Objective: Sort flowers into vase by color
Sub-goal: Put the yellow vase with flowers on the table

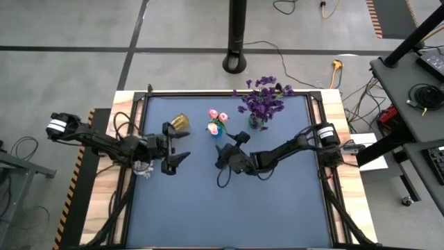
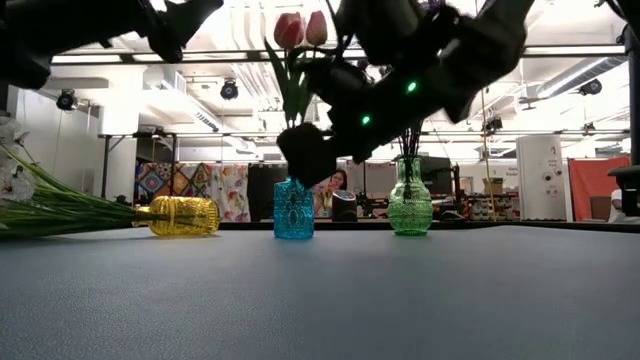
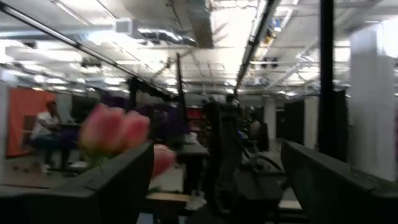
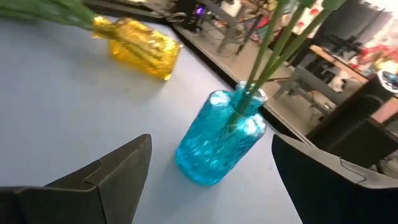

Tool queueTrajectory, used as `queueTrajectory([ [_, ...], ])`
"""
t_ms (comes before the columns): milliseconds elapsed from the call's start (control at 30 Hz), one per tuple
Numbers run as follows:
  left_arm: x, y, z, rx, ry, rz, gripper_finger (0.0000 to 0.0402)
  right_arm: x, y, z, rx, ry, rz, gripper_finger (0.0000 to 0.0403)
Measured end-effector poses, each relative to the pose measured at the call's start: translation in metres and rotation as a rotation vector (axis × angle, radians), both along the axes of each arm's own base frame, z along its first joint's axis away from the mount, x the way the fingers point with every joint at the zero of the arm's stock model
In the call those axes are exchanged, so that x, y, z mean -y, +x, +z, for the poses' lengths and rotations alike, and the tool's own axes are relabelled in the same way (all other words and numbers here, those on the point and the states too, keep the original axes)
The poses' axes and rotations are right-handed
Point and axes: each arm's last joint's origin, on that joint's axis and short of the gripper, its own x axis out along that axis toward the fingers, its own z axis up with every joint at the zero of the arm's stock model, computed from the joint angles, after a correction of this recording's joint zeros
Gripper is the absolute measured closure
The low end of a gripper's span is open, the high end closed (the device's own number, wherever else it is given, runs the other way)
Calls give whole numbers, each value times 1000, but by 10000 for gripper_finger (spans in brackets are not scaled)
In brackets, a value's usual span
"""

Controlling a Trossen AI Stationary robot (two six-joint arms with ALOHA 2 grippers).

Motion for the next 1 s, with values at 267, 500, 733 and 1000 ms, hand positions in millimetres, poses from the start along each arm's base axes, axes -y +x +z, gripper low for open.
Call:
queueTrajectory([
  [267, 24, 11, 9, -233, -29, 138, 70, -37, -21, 21, -70, 48, 75, 85],
  [500, 42, 15, 32, -643, -56, 317, 70, -66, -45, 40, -131, 99, 154, 80],
  [733, 38, -2, 53, -1081, -230, 491, 70, -91, -68, 63, -136, 138, 241, 85],
  [1000, 45, 6, 45, -1429, -223, 558, 70, -99, -86, 91, -90, 207, 312, 83],
])
